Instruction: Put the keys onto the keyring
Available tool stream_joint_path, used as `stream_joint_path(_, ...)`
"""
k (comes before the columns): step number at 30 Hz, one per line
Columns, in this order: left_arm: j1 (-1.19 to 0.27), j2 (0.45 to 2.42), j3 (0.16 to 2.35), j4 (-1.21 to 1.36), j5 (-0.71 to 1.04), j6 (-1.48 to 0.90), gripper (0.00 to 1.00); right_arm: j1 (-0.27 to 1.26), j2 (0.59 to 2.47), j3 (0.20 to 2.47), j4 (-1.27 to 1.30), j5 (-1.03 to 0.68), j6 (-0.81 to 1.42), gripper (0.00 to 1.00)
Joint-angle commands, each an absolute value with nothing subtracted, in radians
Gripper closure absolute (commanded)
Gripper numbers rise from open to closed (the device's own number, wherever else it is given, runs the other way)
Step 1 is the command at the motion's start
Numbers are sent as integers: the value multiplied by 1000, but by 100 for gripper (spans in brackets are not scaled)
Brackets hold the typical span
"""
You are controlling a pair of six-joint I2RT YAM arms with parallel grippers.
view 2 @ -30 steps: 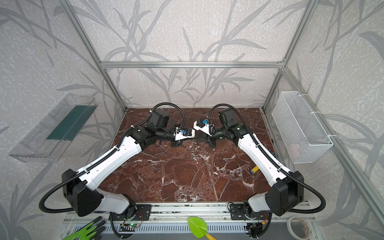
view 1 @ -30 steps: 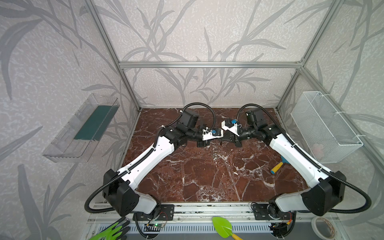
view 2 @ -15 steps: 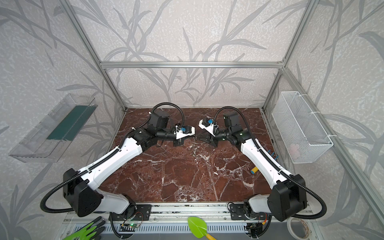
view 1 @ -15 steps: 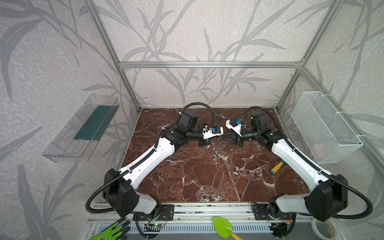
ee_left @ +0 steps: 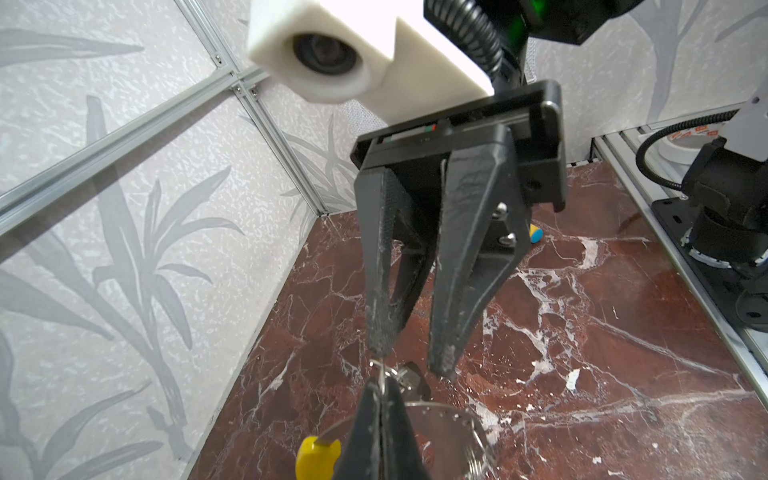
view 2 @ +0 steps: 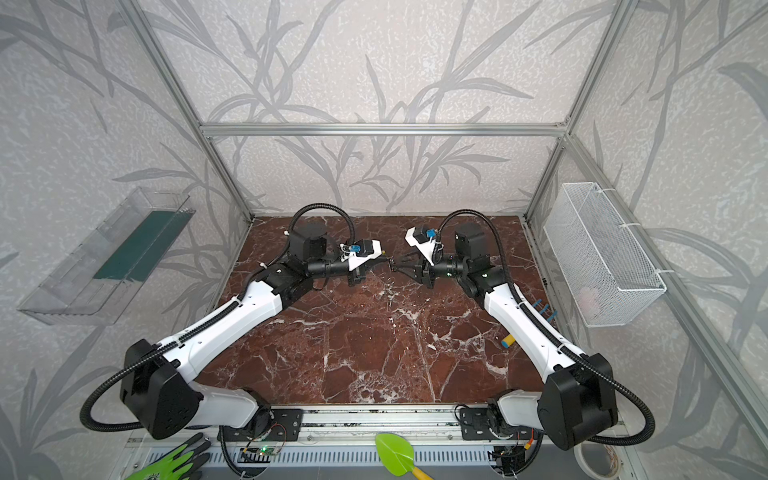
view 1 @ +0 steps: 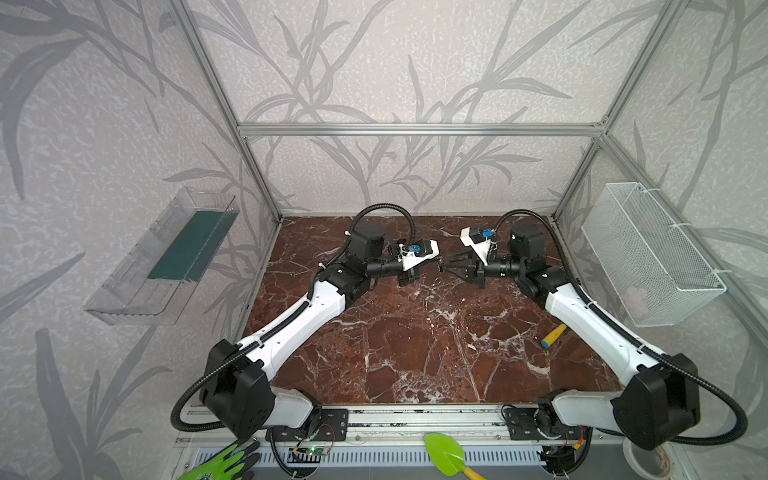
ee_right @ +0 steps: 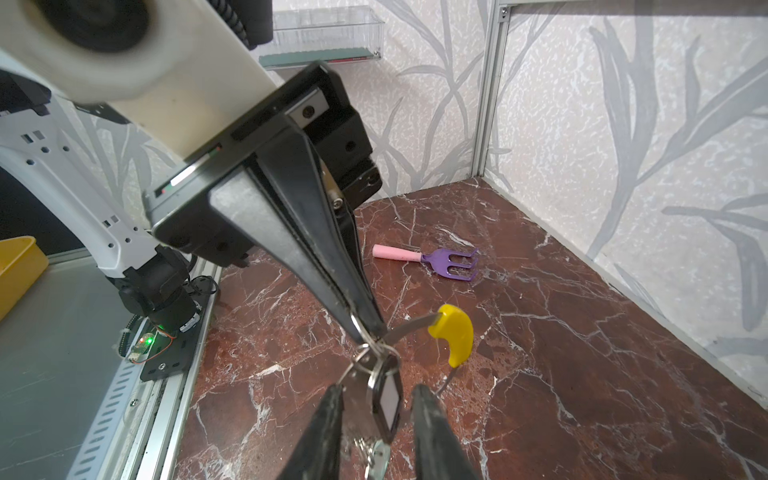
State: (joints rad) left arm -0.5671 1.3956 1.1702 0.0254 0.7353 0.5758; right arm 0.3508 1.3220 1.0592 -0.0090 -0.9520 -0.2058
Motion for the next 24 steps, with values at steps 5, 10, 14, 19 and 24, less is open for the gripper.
stream_joint_path(5,-562,1356,1138,200,762,502,100,362,1337,1103,33,-968,-173,72)
stream_joint_path(10,-563,1356,1135,229,765,489,100,367,1348,1104,85,-965,-136,74)
stream_joint_path(14,-562,1353,1131,237,769,488,100,367,1357,1117,72,-969,-135,83)
stream_joint_path(19,-563,1345,1126,235,764,495,100,367,1348,1119,53,-952,-153,99)
stream_joint_path(24,-549,1338,1110,296,754,455,100,367,1334,1130,-53,-931,-241,100)
